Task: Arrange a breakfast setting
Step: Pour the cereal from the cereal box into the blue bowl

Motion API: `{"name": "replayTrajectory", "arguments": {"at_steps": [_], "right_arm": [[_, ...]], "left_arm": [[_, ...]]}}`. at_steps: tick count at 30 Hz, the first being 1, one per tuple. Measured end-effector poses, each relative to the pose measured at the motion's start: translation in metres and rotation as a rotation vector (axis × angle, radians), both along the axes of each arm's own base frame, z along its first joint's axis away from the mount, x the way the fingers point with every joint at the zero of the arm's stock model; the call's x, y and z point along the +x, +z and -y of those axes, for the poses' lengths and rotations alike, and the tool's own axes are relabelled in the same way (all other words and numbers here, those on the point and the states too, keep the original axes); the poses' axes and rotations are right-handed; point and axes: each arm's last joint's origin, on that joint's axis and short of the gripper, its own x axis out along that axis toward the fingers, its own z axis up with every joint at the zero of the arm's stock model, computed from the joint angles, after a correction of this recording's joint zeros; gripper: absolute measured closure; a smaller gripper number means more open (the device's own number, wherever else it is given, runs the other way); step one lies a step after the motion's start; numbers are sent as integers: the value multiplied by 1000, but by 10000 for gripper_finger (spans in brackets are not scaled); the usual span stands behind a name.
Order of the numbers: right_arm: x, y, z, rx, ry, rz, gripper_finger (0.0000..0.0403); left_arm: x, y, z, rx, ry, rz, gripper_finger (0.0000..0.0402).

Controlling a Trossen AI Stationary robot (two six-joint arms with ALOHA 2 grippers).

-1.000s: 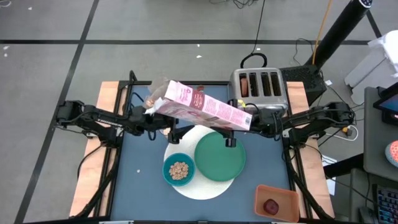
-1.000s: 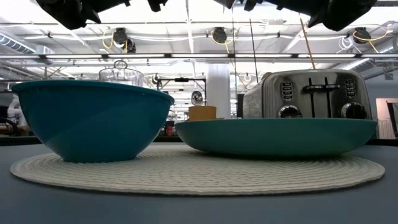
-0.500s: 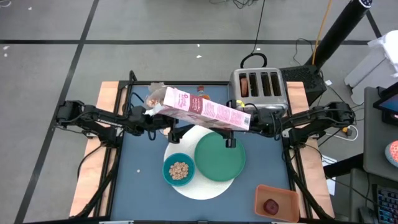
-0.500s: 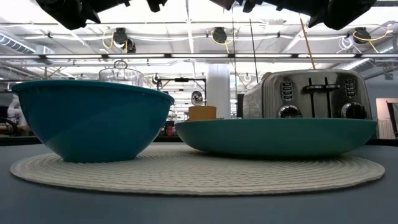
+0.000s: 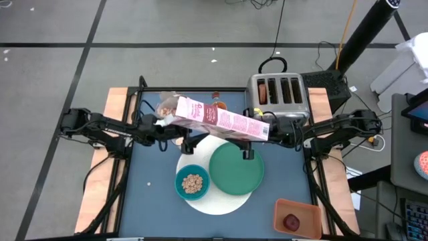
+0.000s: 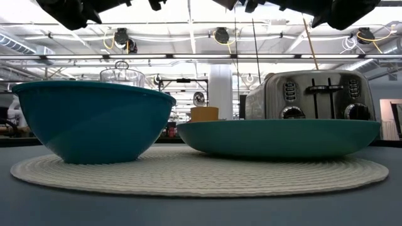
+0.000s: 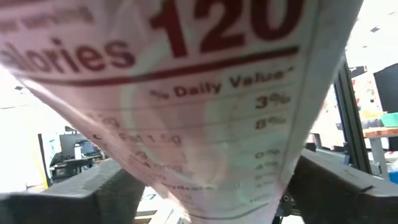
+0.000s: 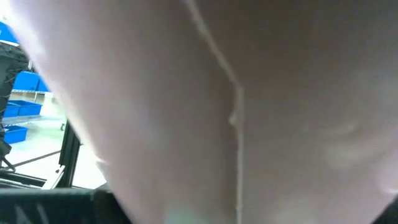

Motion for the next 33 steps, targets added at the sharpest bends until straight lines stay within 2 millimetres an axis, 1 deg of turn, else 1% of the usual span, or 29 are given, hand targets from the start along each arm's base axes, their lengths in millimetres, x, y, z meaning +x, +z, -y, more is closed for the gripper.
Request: {"name": "replayTrajectory", "arguments": {"at_steps": [8,12,15,19,29,33], "right_arm": [[0,0,0,9,2,-1,190],[0,0,0,35,7,5,190],[0,0,0,40,7,9,190],[-1,1,0,46,10,20,190],[-2,4,0,71,23,51,189],[-2,4,0,68,22,55,180]], "left_arm": [[0,0,0,11,-4,0,189],[0,0,0,10,-4,0,238],[0,0,0,9,-4,0,264],[0,0,0,7,-3,0,275],[0,0,0,-1,0,-1,277],[0,0,0,0,1,-1,277]]}}
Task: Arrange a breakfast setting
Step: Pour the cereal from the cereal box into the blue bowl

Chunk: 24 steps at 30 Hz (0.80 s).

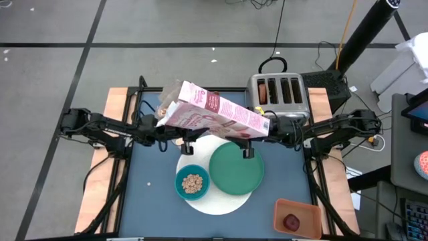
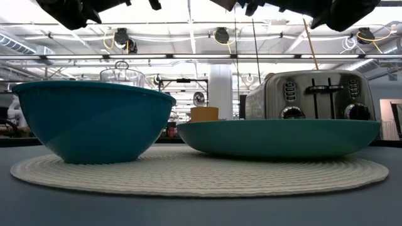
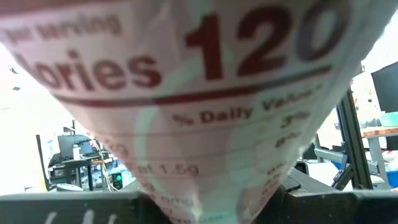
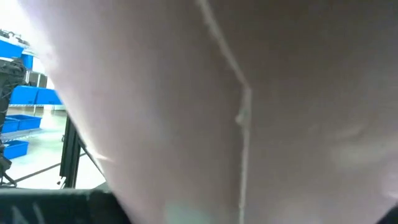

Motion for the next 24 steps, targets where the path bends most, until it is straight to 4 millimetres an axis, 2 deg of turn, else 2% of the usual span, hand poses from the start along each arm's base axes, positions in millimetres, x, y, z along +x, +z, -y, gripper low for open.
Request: {"name": "replayTrajectory", "arguments": {"at_steps": [11,24], "right_arm": [[0,0,0,-27,-5,-5,150],[1,-3,-2,-145,12,-17,46]], "left_arm": [[0,0,0,-2,2,1,283],[0,0,0,-3,-4,2,283]]}}
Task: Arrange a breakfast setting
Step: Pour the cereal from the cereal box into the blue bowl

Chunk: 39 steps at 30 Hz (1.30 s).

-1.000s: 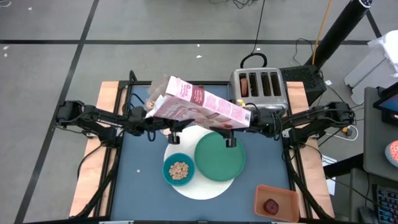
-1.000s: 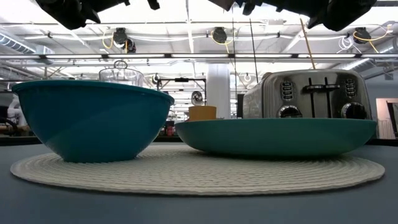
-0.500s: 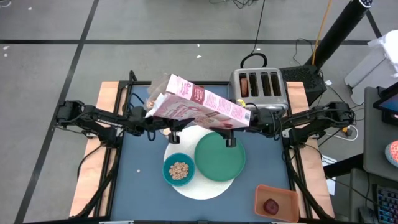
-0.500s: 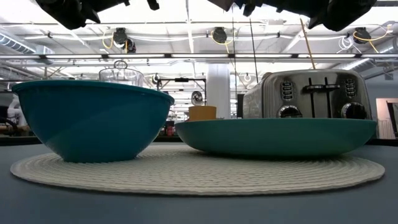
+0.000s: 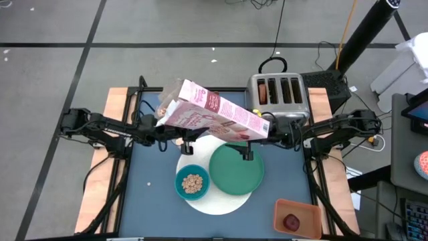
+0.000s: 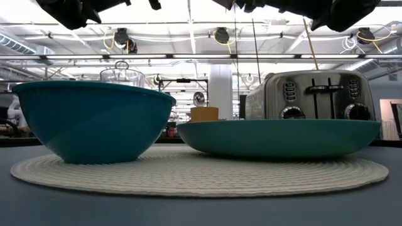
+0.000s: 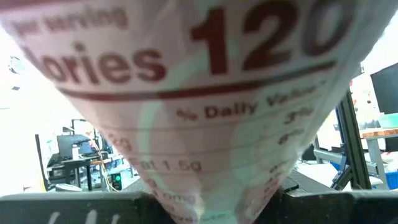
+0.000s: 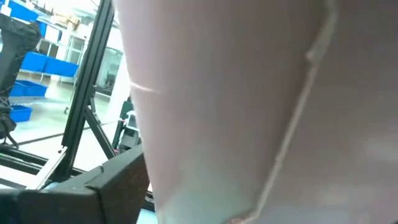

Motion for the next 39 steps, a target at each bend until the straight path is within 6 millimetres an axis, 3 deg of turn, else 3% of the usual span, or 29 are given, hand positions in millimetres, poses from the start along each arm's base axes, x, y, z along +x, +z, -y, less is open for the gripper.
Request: {"name": "replayTrajectory", "arguments": {"at_steps": [8,16,25,32,39], "right_arm": [[0,0,0,7,-3,-3,5],[-11,3,6,54,-196,-130,5],[-30,11,7,112,-222,-228,5],[-43,15,8,114,-226,-275,6],[-48,17,8,111,-227,-292,6]], "left_arm": [[0,0,0,-1,2,0,283],[-4,5,-1,-24,3,7,283],[-9,12,-1,-31,6,48,282],[-28,31,-1,-15,23,76,282],[-62,52,-3,-22,113,9,282]]}}
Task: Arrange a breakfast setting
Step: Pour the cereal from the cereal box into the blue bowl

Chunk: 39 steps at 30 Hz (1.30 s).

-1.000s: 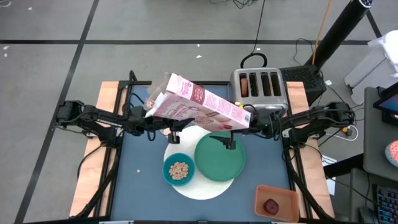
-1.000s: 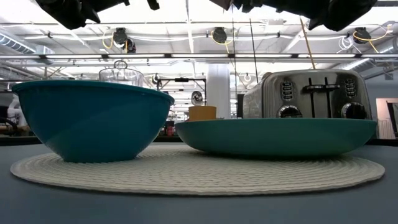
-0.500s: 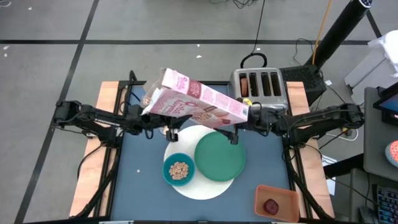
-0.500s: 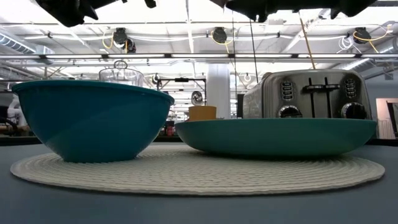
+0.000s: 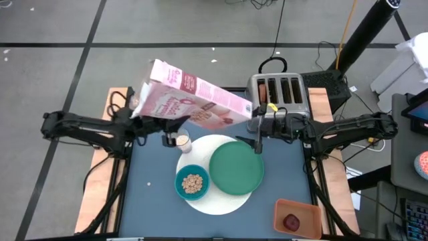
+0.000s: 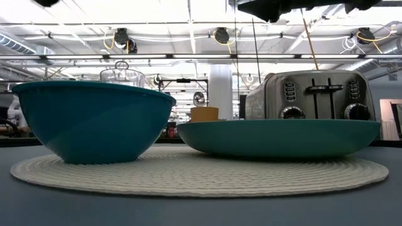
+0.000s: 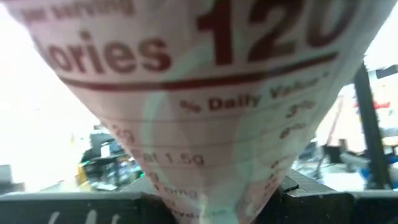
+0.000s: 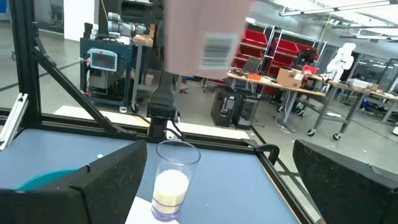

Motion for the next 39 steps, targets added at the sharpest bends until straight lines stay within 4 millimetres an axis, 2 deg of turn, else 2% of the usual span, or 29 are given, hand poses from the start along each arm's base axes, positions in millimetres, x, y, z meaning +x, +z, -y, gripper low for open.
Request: {"name": "replayTrajectory", "arguments": {"at_steps": [11,20,29,34,39], "right_arm": [[0,-1,0,5,2,-11,7],[0,-2,0,5,2,-17,7],[0,-2,0,4,2,-16,7],[0,-2,0,4,2,-16,7],[0,-2,0,4,2,-16,7]], "left_arm": [[-72,19,-9,-77,303,-88,282],[-118,15,-16,-159,551,-173,282],[-140,-1,-21,-245,804,-310,282],[-141,-15,-23,-289,905,-400,282],[-143,-30,-23,-339,931,-478,282]]}}
